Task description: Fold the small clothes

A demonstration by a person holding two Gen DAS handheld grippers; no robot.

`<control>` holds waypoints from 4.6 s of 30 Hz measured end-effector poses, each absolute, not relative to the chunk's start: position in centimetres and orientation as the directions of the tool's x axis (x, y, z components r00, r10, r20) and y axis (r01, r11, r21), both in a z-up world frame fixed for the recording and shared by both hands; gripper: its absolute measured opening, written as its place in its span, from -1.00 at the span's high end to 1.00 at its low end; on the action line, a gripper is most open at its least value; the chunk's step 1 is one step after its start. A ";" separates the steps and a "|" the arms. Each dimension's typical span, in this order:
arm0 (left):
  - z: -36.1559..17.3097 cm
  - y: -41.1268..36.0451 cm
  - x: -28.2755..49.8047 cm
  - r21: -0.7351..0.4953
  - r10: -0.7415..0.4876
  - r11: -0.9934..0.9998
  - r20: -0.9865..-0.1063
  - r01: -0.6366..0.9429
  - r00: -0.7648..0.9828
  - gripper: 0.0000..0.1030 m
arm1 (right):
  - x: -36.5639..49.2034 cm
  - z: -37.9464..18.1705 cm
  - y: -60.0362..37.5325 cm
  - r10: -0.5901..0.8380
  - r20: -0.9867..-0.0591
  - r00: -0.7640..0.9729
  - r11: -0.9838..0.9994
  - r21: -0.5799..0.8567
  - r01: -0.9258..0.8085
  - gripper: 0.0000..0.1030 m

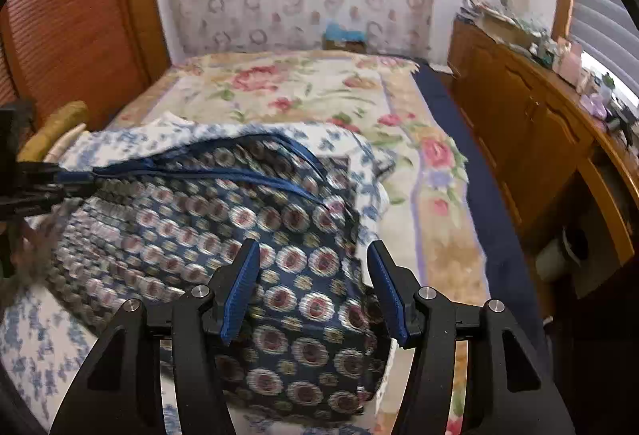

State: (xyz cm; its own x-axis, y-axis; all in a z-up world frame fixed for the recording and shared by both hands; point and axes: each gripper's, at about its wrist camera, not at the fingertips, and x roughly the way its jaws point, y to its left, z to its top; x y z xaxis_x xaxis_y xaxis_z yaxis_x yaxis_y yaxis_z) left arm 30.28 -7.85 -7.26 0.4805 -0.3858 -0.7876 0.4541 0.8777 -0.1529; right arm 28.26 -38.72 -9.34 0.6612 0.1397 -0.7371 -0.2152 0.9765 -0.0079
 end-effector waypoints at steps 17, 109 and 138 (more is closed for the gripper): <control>-8.3 -9.0 33.3 -0.147 -0.380 0.877 -0.795 0.456 0.473 0.45 | 30.7 -12.7 -38.6 0.245 -0.766 0.594 0.960 0.104 -0.262 -0.14; -5.5 28.0 11.5 -0.213 0.095 0.942 -0.573 -0.260 0.814 0.83 | 40.1 -11.0 17.7 0.613 -0.711 0.344 0.474 -0.017 -0.880 0.09; -0.4 15.0 8.7 -0.033 0.096 0.991 -0.494 -0.129 0.864 0.60 | 25.8 -3.7 -2.1 0.578 -0.513 0.635 0.732 -0.019 -0.681 -0.27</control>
State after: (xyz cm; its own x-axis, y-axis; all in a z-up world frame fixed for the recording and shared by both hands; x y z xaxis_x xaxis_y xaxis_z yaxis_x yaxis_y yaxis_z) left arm 8.71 14.98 -0.42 0.8643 0.0959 -0.4938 -0.1288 0.9911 -0.0330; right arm 25.76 -2.10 -3.71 0.6346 0.5779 -0.5131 -0.6815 0.7316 -0.0189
